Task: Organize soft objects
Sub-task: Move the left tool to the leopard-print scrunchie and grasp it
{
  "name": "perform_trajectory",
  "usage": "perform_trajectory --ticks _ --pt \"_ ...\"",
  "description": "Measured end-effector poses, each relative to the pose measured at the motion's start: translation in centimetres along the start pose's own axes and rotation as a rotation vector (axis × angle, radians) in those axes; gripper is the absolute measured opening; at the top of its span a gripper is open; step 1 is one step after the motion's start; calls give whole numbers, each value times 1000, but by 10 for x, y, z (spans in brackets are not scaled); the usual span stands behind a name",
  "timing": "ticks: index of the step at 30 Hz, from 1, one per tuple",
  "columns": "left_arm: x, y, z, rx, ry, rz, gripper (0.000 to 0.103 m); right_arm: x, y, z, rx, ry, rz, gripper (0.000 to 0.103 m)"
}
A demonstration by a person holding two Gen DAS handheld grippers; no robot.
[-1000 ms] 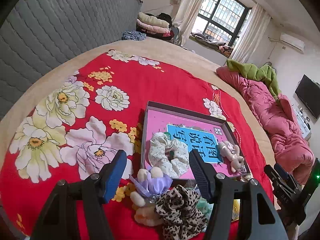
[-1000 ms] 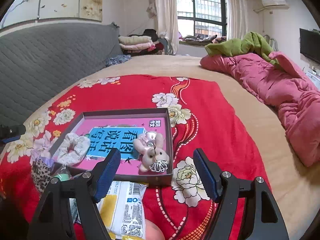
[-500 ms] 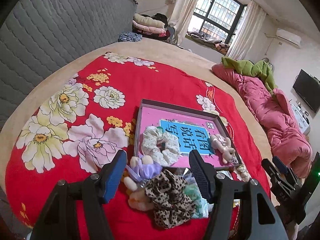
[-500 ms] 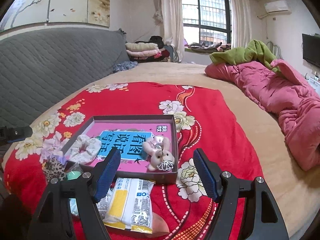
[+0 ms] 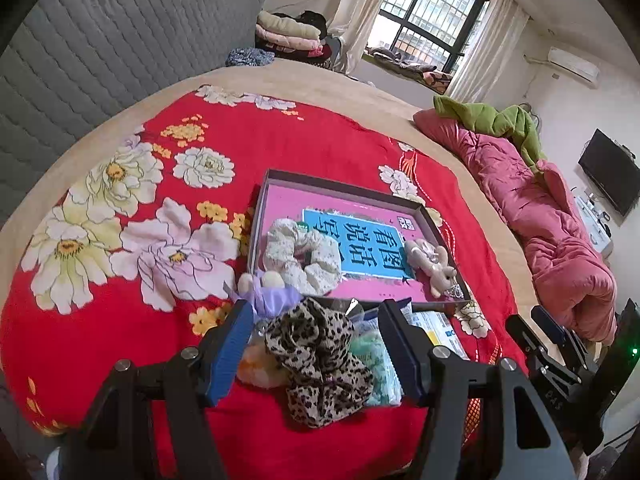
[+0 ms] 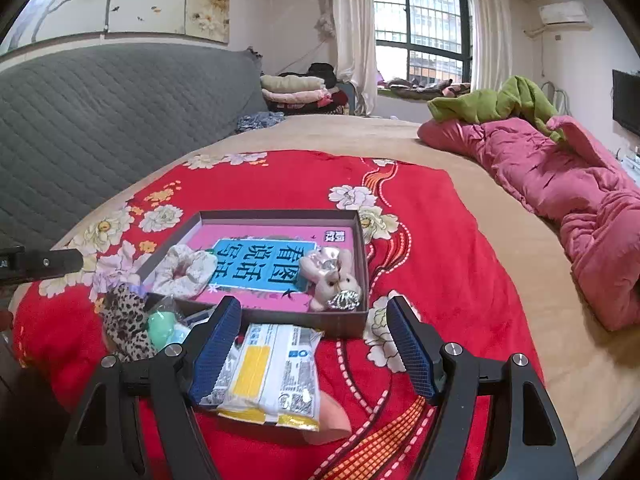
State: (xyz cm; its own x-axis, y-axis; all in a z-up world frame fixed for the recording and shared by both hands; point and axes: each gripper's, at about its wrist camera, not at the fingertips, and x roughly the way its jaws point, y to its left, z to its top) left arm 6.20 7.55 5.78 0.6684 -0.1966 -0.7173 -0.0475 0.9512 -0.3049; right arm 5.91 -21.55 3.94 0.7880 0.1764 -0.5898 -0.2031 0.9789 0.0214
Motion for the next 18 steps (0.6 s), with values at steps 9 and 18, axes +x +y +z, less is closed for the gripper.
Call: perform_trajectory --ticks 9,18 --pt "6 1 -14 -14 44 3 65 -5 11 -16 -36 30 24 76" --pt "9 -4 -27 -3 77 6 65 -11 16 -25 -44 46 42 76"
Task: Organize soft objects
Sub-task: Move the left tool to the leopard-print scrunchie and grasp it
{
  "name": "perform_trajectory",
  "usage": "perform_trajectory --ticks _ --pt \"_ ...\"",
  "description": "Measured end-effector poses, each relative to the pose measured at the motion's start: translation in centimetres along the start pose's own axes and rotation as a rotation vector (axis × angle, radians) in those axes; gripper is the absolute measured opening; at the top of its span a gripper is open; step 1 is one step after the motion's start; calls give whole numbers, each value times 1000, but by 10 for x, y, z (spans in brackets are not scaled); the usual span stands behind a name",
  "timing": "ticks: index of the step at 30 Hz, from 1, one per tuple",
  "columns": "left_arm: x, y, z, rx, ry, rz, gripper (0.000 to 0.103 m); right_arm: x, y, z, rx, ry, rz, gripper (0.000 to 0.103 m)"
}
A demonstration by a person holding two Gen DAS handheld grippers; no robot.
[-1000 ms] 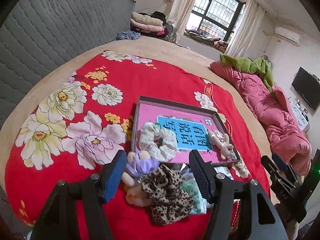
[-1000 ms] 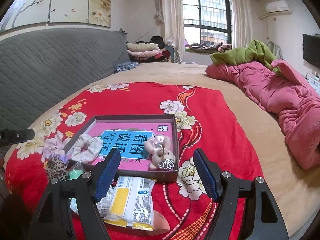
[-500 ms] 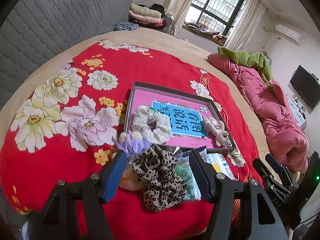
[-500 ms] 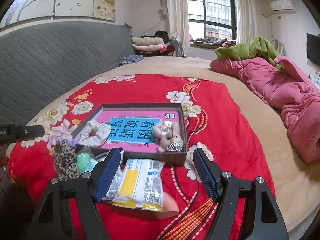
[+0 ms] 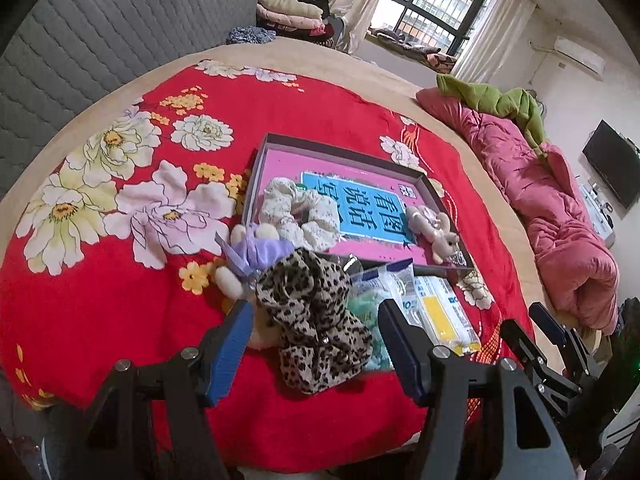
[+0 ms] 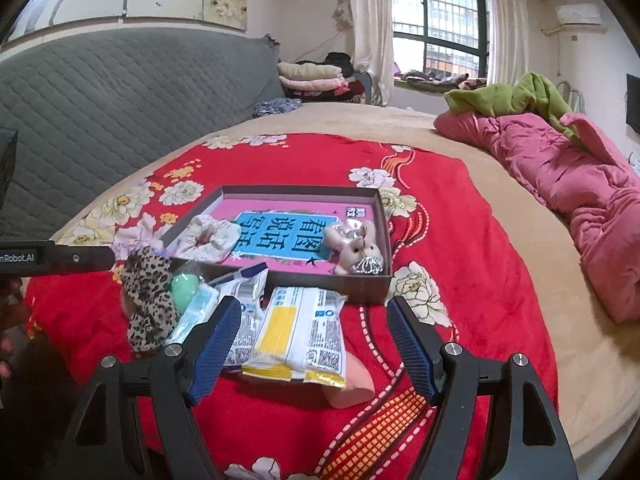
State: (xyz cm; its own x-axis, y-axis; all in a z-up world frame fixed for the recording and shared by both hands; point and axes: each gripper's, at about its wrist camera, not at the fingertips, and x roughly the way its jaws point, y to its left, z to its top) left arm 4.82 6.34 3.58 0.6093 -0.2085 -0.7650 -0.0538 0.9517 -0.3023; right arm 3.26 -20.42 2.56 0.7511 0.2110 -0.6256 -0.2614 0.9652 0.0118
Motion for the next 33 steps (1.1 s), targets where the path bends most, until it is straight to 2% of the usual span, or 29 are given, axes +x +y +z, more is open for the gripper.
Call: perform_trajectory --ticks 17,26,33 --pt "15 0 -21 -12 86 -13 64 -2 17 -11 -46 24 30 76" --pt "28 3 -29 -51 127 -29 64 0 15 -14 -34 25 30 76" --pt "41 3 -32 -77 140 -75 65 3 14 -17 -43 33 35 76"
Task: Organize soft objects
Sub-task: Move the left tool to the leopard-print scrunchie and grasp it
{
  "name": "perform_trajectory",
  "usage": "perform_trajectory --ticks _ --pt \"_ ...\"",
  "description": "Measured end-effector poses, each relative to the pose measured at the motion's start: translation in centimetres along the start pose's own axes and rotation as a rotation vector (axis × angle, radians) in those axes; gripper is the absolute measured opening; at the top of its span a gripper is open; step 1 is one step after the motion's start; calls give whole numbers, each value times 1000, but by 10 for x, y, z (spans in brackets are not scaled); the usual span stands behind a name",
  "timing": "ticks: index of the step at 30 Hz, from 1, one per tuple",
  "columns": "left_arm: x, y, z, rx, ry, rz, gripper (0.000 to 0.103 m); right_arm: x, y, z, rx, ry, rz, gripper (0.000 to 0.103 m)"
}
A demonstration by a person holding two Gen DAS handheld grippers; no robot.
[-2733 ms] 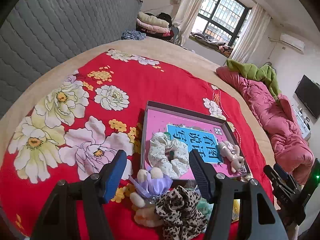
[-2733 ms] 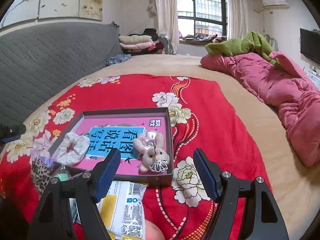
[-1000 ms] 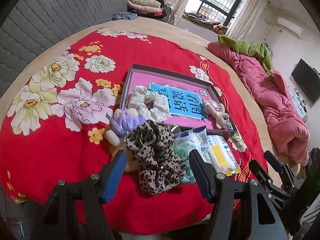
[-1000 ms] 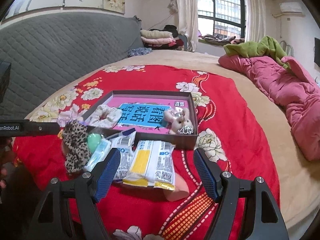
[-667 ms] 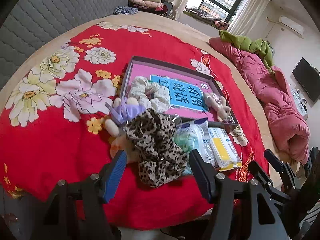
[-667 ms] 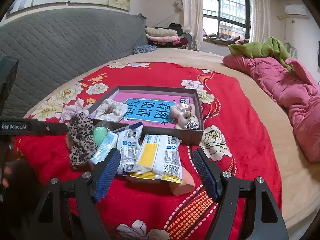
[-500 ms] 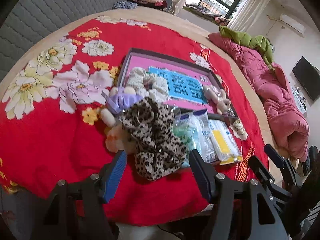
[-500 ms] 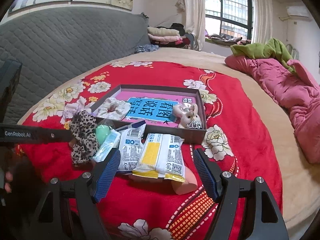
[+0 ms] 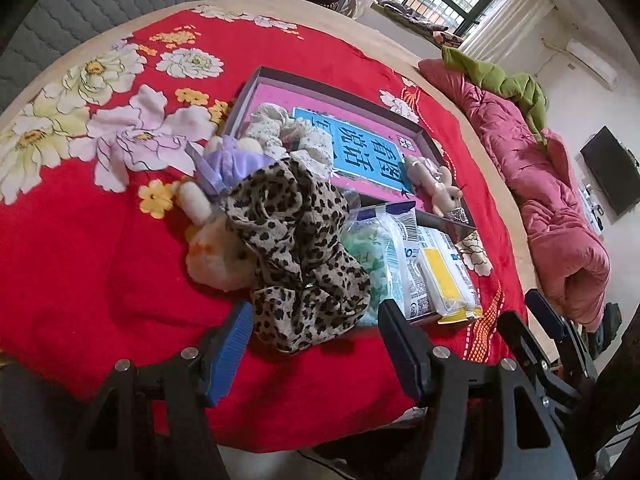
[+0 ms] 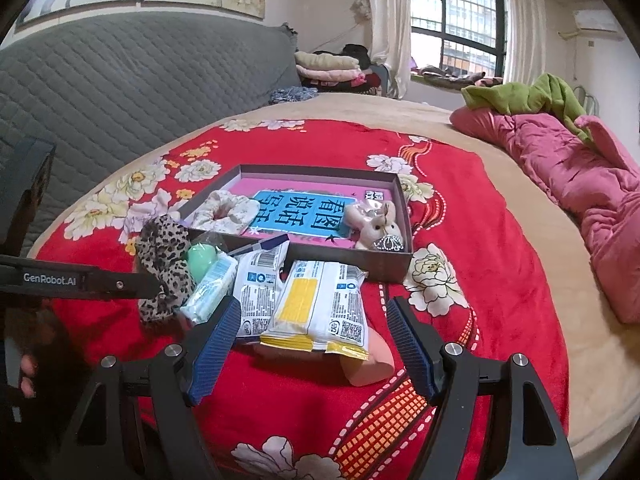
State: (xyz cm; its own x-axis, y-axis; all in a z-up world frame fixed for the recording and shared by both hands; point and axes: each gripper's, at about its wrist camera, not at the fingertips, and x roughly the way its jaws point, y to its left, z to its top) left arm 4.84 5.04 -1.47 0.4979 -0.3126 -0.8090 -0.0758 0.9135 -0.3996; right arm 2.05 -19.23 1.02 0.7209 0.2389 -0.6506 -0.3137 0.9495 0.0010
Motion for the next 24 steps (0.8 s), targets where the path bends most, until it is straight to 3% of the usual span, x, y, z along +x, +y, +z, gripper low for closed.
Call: perform_trajectory --ticks 7,20,24 --pt "14 7 11 -51 -4 -26 65 7 -1 -2 2 12 10 76" --pt "33 1 24 -56 0 -25 63 25 0 -10 3 53 21 76" --pt "38 2 25 -53 -1 -25 53 32 2 -13 -6 63 29 76"
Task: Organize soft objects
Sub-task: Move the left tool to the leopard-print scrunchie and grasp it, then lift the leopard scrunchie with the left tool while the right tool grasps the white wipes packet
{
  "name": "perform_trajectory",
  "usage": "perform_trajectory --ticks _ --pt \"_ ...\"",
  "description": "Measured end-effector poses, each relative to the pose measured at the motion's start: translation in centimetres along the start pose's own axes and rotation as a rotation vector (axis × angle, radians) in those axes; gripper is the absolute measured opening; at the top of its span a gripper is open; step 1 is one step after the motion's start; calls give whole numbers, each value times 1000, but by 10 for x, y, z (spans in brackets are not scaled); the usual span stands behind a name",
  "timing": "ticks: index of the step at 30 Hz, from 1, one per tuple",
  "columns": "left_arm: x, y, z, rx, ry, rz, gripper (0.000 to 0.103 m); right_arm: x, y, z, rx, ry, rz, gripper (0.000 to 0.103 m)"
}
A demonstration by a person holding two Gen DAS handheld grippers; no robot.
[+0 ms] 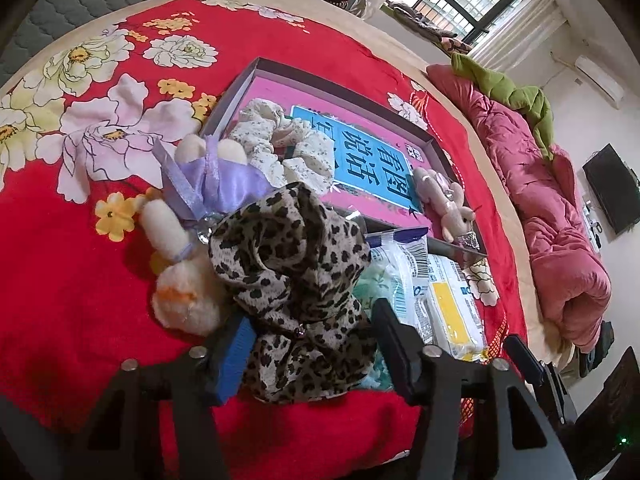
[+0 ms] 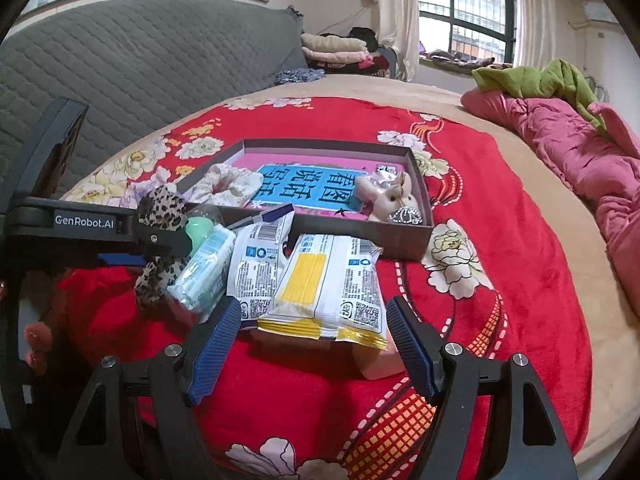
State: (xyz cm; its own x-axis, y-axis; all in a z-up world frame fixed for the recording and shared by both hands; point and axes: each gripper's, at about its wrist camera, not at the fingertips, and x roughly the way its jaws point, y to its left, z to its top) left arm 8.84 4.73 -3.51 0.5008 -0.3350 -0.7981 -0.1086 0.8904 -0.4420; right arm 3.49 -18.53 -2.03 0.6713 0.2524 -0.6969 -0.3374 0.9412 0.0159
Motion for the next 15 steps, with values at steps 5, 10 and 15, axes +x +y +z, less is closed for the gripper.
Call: perform_trajectory --ticks 5,10,15 --pt "1 5 1 -7 -11 -14 37 10 -2 -1 12 12 -13 76" --pt "2 8 3 -11 -26 -40 30 24 -5 1 46 29 -4 76" --pt "1 6 3 16 -45 -41 28 38 -3 5 23 31 -32 76"
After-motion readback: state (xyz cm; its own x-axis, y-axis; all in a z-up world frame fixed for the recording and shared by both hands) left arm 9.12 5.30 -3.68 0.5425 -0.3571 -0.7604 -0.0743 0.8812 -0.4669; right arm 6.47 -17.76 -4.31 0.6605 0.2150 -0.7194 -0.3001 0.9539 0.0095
